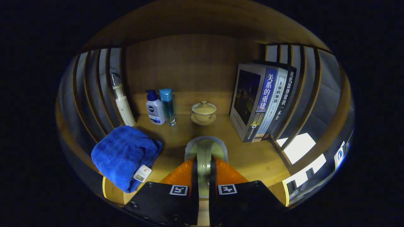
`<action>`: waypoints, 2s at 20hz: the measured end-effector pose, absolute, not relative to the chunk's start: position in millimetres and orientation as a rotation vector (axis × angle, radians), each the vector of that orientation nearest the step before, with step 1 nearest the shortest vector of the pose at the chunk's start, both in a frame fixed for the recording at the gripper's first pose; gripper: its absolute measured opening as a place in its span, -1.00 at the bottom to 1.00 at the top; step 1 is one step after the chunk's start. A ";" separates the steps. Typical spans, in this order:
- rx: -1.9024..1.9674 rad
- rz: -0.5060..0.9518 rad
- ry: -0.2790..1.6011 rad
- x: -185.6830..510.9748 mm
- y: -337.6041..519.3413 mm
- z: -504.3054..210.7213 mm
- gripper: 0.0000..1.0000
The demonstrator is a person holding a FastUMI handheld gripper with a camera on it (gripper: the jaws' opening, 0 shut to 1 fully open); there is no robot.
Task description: Pull open the drawer, take out the items inside it, and place them on the countertop above the cabinet.
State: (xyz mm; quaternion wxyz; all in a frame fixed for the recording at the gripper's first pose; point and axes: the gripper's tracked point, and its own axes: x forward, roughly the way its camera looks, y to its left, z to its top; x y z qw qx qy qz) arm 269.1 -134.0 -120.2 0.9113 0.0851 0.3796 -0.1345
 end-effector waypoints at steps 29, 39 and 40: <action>0.087 -0.339 0.502 264.7 -156.3 -64.8 0.97; 0.028 -0.411 0.205 165.6 -141.8 46.0 0.96; 0.023 -0.413 0.193 154.3 -139.4 52.9 0.96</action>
